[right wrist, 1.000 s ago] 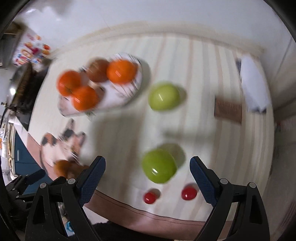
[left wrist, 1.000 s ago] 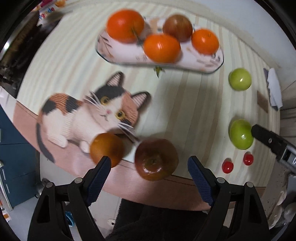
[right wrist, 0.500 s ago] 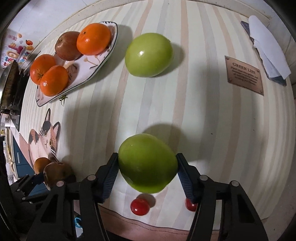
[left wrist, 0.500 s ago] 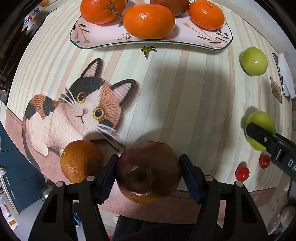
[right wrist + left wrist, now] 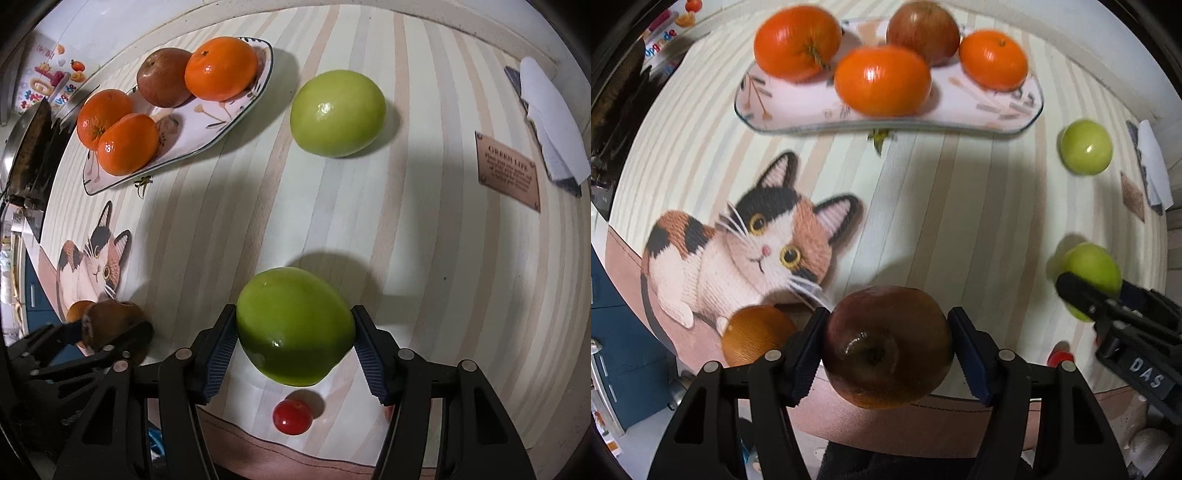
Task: Organize fruits
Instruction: 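Place the brown apple and green apple on the plate, opening both tools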
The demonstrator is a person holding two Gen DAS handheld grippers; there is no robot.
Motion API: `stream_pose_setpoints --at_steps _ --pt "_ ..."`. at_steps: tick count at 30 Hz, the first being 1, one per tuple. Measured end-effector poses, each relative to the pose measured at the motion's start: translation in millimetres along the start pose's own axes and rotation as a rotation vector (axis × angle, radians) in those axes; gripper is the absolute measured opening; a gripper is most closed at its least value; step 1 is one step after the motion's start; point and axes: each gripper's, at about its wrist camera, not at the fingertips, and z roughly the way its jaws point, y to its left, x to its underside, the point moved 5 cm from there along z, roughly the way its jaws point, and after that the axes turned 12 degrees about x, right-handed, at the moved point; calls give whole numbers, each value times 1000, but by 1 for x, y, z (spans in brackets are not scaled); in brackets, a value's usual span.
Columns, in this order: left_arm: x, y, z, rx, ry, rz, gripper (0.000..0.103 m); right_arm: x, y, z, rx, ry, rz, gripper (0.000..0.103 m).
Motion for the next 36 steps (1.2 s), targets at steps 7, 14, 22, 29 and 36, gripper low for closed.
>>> stream_pose_setpoints --at_steps 7,14,22,29,36 --pt "-35 7 -53 62 -97 -24 63 -16 5 -22 -49 -43 1 63" --pt "-92 45 -88 68 -169 -62 63 -61 28 -57 -105 -125 -15 63" --pt "-126 87 -51 44 -105 -106 63 -113 59 -37 -85 -128 -48 63" --pt "-133 103 -20 40 -52 -134 63 -128 78 -13 -59 -100 -69 63" --pt "-133 103 -18 14 -63 -113 64 -136 83 -2 -61 -78 -51 64"
